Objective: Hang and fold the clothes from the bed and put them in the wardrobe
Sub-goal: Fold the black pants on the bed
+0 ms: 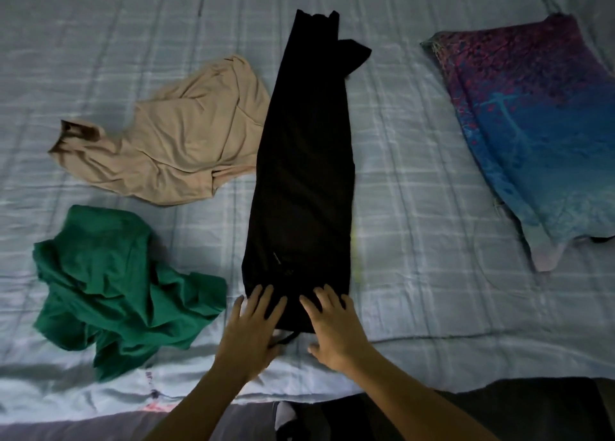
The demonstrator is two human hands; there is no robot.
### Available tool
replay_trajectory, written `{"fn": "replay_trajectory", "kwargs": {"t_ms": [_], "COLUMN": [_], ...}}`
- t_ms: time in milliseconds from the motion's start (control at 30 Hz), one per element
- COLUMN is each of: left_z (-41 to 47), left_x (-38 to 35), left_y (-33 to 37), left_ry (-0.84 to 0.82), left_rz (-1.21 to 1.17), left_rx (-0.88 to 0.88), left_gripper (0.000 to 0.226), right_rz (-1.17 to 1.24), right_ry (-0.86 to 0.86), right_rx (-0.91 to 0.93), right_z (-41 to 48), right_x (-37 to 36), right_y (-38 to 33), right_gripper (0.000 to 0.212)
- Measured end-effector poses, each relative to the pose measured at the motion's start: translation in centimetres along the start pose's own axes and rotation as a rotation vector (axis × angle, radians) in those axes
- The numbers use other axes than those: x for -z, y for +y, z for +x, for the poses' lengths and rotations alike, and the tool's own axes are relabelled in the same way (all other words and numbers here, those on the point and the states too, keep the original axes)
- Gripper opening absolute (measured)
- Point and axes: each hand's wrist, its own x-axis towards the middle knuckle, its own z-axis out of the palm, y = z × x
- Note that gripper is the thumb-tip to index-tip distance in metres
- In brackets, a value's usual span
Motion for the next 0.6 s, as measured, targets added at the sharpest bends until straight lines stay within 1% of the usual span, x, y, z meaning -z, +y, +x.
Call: {"fn": "replay_trajectory", "kwargs": {"t_ms": [33, 67, 133, 167, 200, 267, 300, 367, 433, 500, 533, 600], "left_z": [0.4, 0.7, 1.6, 2.1, 2.6, 3.3, 3.6, 3.8, 3.3, 1.8, 0.8, -1.5], "left_x": [-0.6, -0.9, -1.3, -1.4, -1.5, -1.1, -0.8, 0.2, 2.2, 3.3, 3.7, 5.0], "left_y": [-0.2, -0.4, -0.8, -0.9, -0.8, -0.5, -0.4, 0.1, 0.7, 1.8, 2.4, 3.7], "left_ry": [-0.053, -0.088, -0.125, -0.110, -0.075, 0.012, 0.046, 0.074, 0.005, -0.155, -0.261, -0.439], "left_rz": [0.035, 0.062, 0.089, 0.105, 0.125, 0.173, 0.184, 0.143, 0.091, 0.002, -0.072, -0.260], "left_rx": [0.008, 0.021, 0.034, 0.032, 0.022, 0.019, 0.022, 0.030, 0.018, -0.003, -0.027, -0.049], "left_gripper": [0.099, 0.104, 0.104, 0.099, 0.092, 0.080, 0.076, 0.070, 0.058, 0.043, 0.038, 0.023], "right_rz": [-0.020, -0.023, -0.004, -0.003, -0.011, -0.069, -0.077, -0.012, 0.047, 0.112, 0.154, 0.247], "right_ry": [0.021, 0.032, 0.077, 0.127, 0.185, 0.300, 0.326, 0.257, 0.129, 0.006, -0.060, -0.267], "right_rx": [-0.017, -0.049, -0.094, -0.096, -0.089, -0.071, -0.066, -0.054, -0.059, -0.035, -0.026, -0.015], "right_z": [0.2, 0.4, 1.0, 1.3, 1.6, 2.1, 2.3, 2.1, 0.8, -1.6, -3.0, -5.9], "right_x": [-0.8, -1.4, -2.4, -2.8, -2.9, -2.6, -2.1, -0.3, 1.5, 3.0, 3.8, 5.6], "right_y": [0.0, 0.1, 0.3, 0.3, 0.4, 0.6, 0.7, 0.9, 1.1, 0.9, 0.8, 0.7], "right_gripper": [0.089, 0.094, 0.100, 0.098, 0.091, 0.067, 0.058, 0.050, 0.045, 0.042, 0.042, 0.043]}}
